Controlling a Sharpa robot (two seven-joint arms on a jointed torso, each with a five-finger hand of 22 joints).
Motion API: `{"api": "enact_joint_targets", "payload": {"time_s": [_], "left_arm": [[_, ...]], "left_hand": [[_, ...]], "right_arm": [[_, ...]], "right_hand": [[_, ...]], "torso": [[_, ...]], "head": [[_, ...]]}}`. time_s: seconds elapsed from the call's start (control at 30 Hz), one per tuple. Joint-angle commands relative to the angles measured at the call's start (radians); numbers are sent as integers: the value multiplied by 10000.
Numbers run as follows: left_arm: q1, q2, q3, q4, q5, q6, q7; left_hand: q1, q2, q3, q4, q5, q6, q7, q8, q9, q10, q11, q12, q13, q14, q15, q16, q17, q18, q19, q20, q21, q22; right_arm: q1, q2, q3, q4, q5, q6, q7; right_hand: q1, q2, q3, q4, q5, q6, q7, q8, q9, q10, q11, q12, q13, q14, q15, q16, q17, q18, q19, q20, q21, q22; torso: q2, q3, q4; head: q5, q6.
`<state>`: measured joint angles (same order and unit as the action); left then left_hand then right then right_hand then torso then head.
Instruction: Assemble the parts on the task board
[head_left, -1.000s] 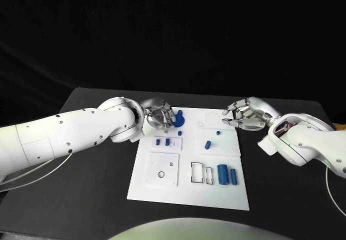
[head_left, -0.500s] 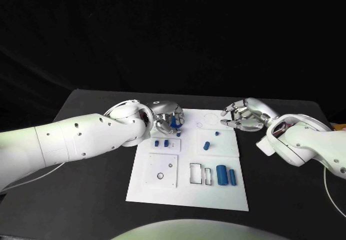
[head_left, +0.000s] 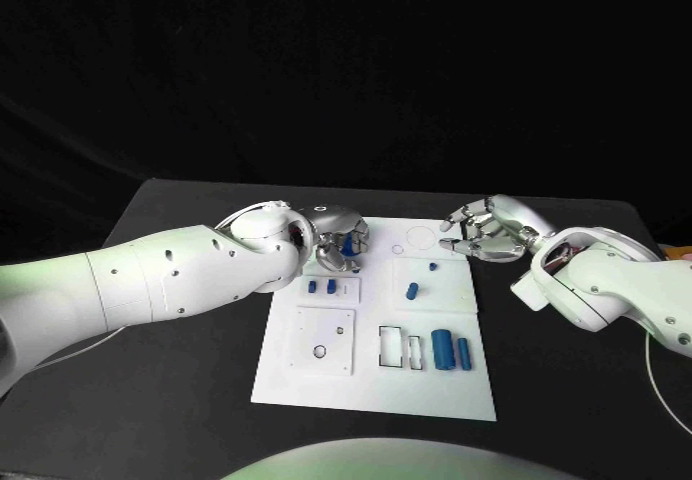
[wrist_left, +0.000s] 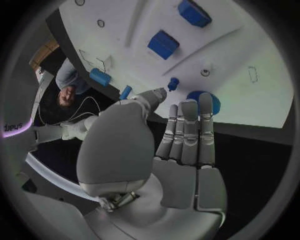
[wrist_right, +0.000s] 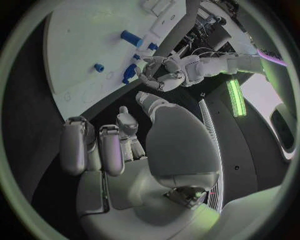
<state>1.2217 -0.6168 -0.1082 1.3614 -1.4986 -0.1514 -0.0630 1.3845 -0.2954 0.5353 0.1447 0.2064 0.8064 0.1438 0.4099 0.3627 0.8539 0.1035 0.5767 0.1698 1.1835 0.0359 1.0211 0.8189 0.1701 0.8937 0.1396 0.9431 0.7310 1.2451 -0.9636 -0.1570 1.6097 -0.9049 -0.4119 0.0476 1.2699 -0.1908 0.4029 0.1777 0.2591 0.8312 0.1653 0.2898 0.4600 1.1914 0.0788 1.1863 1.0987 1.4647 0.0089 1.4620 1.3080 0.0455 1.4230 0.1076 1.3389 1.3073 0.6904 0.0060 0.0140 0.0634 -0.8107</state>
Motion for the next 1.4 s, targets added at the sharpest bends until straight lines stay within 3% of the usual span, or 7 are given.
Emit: {"api": "enact_joint_targets", "payload": {"time_s": [0.03,0.5,0.8,1.2,1.4], "left_arm": [[-21,78,2,-57,-310,485,-106],[-54,146,1,-168,-149,819,-118],[-123,251,3,-235,-138,743,15],[-173,276,5,-278,-76,834,102],[-180,274,5,-332,-65,876,72]], "left_hand": [[63,54,-24,-14,2,134,3,-61,-46,55,17,-51,-40,81,-3,148,48,125,67,-5,63,34],[83,74,132,20,-2,510,4,-180,-277,495,-38,-55,-162,512,-41,1145,597,133,126,-32,294,228],[287,149,518,-66,-16,803,-20,-229,-402,828,-117,-101,-242,709,-108,1647,807,63,434,-87,749,734],[366,190,810,-164,-53,998,-82,-297,-487,1098,-226,-196,-311,927,-204,2052,1063,-12,707,-164,1171,1222],[516,315,1009,-338,-67,1161,-52,-326,-529,1301,-253,-247,-338,1087,-239,2315,1228,-65,903,-216,1491,1578]], "right_arm": [[-8,7,0,23,-69,29,84],[-8,4,0,37,-69,27,82],[-8,15,1,37,-69,35,76],[-7,4,1,49,-69,43,58],[-7,-2,1,54,-69,41,53]], "right_hand": [[-30,33,17,32,46,-78,-18,64,10,-55,-5,-65,-13,494,-52,-49,353,169,-76,27,-56,984],[-30,33,17,32,46,-78,-18,64,10,-55,-5,-65,-13,494,-52,-49,353,169,-76,27,-56,984],[-21,37,17,39,79,-81,-17,78,13,-49,-5,-62,-11,495,-54,-53,358,168,-73,25,-62,984],[-21,37,17,39,79,-81,-17,78,13,-49,-5,-62,-11,495,-54,-53,358,168,-73,25,-62,984],[-19,44,19,46,87,-77,-18,86,15,-46,-6,-62,-13,498,-55,-52,366,166,-66,23,-57,989]], "torso": [[-2,-3,-4],[-13,4,13],[-8,-4,-7],[-10,1,14],[-17,2,6]], "head": [[-15,-17],[-37,-57],[-45,-78],[-99,-136],[-98,-148]]}}
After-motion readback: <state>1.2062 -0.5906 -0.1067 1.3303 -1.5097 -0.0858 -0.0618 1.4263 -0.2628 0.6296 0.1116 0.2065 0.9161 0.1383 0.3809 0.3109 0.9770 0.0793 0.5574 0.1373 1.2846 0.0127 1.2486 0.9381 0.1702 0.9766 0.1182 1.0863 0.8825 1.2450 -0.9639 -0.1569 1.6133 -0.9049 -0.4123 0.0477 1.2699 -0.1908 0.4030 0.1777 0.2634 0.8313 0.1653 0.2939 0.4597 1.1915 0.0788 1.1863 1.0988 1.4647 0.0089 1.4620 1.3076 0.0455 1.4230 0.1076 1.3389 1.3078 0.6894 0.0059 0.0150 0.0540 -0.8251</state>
